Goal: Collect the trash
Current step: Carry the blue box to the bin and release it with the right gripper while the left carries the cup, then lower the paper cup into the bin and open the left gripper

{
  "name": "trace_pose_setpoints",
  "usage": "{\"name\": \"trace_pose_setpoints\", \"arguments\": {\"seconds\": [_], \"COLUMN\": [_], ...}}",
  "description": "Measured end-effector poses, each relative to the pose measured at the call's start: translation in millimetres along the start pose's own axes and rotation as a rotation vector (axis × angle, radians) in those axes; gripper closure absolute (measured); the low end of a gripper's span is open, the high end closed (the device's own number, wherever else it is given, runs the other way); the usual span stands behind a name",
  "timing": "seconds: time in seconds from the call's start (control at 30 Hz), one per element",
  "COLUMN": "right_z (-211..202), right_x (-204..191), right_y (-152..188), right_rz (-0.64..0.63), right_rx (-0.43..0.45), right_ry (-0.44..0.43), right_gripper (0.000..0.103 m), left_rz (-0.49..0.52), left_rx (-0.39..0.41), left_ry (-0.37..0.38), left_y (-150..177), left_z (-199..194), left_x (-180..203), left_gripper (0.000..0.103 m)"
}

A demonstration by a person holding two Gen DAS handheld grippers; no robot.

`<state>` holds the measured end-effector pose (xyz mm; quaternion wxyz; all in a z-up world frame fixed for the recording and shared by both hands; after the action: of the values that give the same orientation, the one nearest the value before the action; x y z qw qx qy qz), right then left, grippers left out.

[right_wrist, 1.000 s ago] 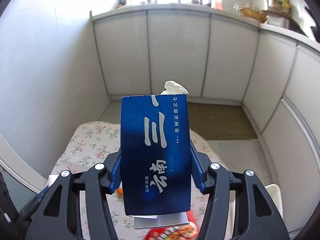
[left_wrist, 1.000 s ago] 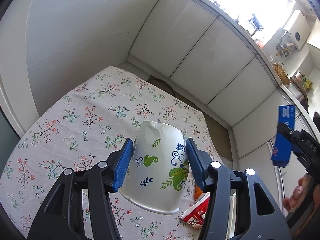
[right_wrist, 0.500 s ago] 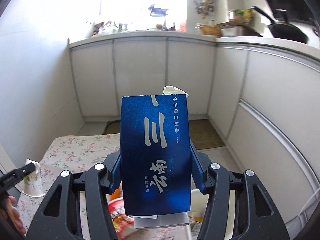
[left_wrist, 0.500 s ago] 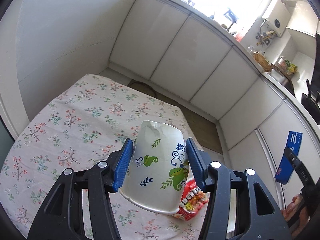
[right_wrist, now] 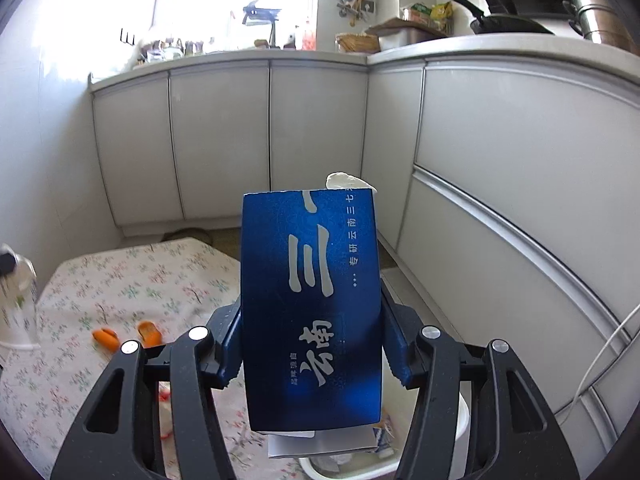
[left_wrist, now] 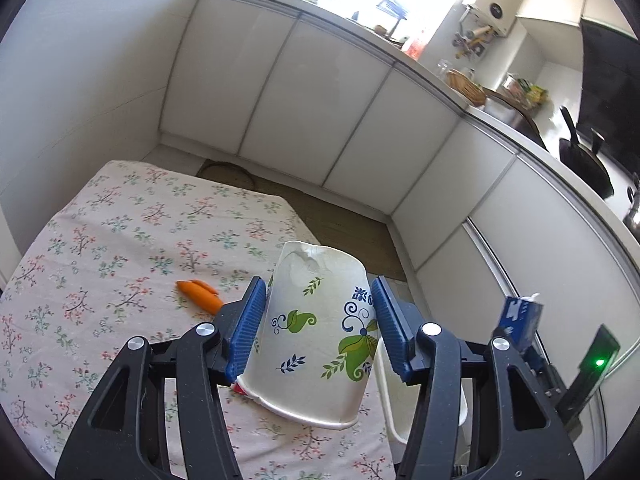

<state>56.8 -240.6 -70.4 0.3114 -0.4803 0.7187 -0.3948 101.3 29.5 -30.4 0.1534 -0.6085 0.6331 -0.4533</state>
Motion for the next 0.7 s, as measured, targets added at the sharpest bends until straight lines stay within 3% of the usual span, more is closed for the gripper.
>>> {"name": "trace_pose_setpoints", "arguments": {"seconds": [0.17, 0.37, 0.7], "right_z": [-4.8, -15.2, -29.4], "right_x": [21.8, 52.7, 97.9], "right_y": [-0.8, -9.2, -20.1], "right_rz": [0.029, 0.113, 0.229], "right_rx": [0.028, 0.070, 0.107], "right_ry": [0.014, 0.030, 0.085], "right_gripper": [0.017, 0.011, 0.008], "left_rz": [0.038, 0.087, 0.163], "left_rx": [-0.014, -0.024, -0.045], "left_ry": [0.023, 0.048, 0.087], "left_y": [2.7, 8.4, 12.9], "left_z": [9.6, 17.8, 39.5], "left_x": [33.1, 71.6, 127.2], "left_gripper": [0.051, 0.051, 0.051]}}
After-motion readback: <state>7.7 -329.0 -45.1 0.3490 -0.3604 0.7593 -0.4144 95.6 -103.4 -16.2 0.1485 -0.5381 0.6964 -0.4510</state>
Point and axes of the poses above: each gripper's, at about its wrist camera, not at the fingertips, and z roughly the way its jaws point, x to its right, y to its underside, the point moved 2 cm from there along z, roughly the way its jaws point, and after that the axes turned 6 degrees about z, right-handed, at the moved point
